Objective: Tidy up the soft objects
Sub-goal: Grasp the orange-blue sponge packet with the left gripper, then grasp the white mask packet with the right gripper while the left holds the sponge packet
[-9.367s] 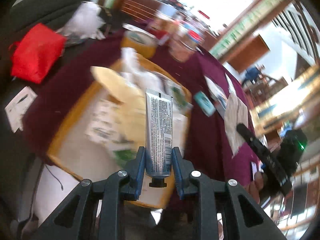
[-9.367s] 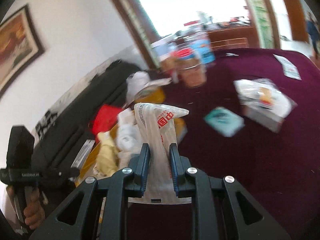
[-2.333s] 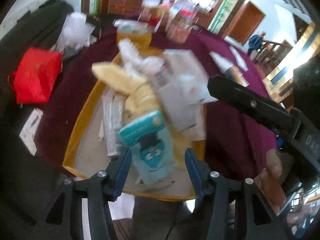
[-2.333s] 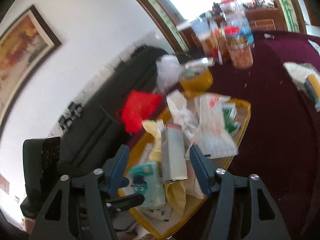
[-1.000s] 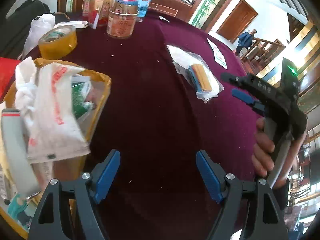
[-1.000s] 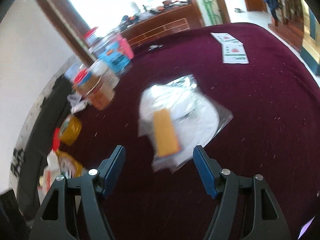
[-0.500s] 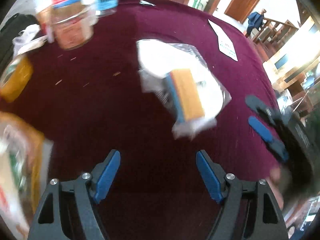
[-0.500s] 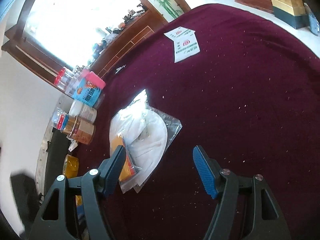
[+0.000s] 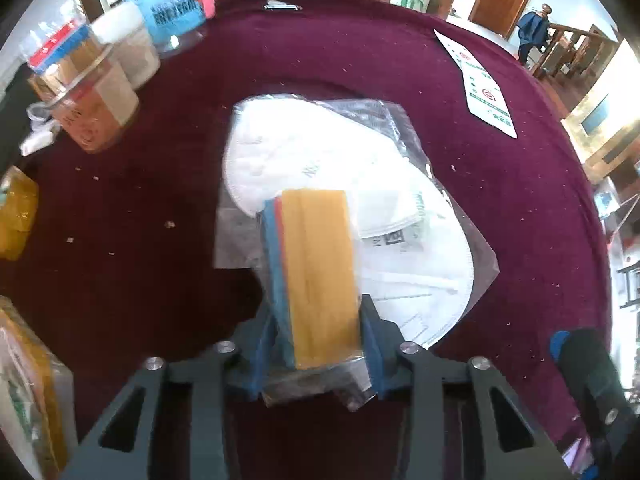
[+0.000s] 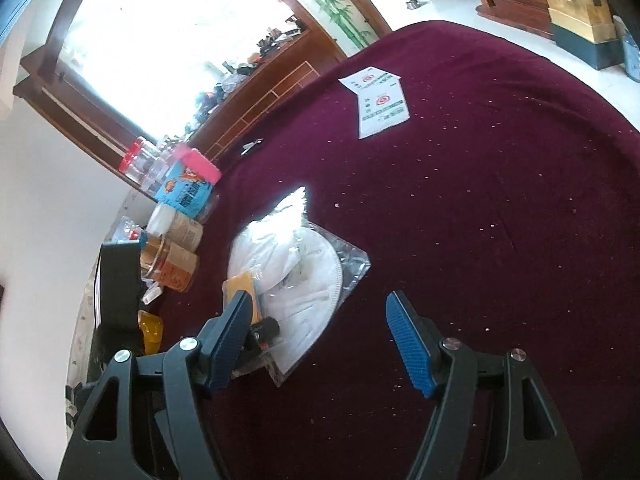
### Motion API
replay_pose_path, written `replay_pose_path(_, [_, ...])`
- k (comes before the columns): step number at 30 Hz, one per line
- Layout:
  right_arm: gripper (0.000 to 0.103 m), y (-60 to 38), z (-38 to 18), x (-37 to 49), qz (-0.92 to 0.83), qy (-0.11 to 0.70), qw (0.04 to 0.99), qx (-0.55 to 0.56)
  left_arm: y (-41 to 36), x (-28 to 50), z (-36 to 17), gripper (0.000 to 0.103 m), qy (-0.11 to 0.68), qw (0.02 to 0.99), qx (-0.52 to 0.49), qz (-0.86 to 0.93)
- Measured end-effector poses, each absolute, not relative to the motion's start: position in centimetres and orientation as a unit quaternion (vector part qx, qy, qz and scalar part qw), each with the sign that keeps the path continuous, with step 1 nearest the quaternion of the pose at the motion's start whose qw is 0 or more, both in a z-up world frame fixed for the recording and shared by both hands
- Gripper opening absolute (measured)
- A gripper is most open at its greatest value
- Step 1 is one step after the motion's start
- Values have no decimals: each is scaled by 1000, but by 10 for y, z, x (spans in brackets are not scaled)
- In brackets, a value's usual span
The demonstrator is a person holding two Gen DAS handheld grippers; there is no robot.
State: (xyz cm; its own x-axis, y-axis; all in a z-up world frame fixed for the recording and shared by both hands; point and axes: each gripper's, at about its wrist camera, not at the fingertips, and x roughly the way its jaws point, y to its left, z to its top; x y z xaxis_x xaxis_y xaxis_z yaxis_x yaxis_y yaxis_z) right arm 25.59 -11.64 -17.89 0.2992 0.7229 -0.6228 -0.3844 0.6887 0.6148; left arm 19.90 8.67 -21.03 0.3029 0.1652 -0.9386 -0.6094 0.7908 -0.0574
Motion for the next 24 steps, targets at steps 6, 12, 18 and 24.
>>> replay_pose_path(6, [69, -110, -177, 251, 375, 471, 778, 177, 84, 158, -202, 35, 529, 787, -212, 234])
replay_pose_path(12, [69, -98, -177, 243, 391, 469, 775, 162, 84, 56, -189, 35, 531, 781, -259, 202])
replay_pose_path(18, [69, -86, -185, 254, 404, 505, 739, 188, 74, -18, -183, 35, 532, 788, -240, 196])
replay_pose_path(24, [69, -62, -201, 297, 373, 547, 727, 185, 71, -23, -200, 35, 543, 785, -241, 177])
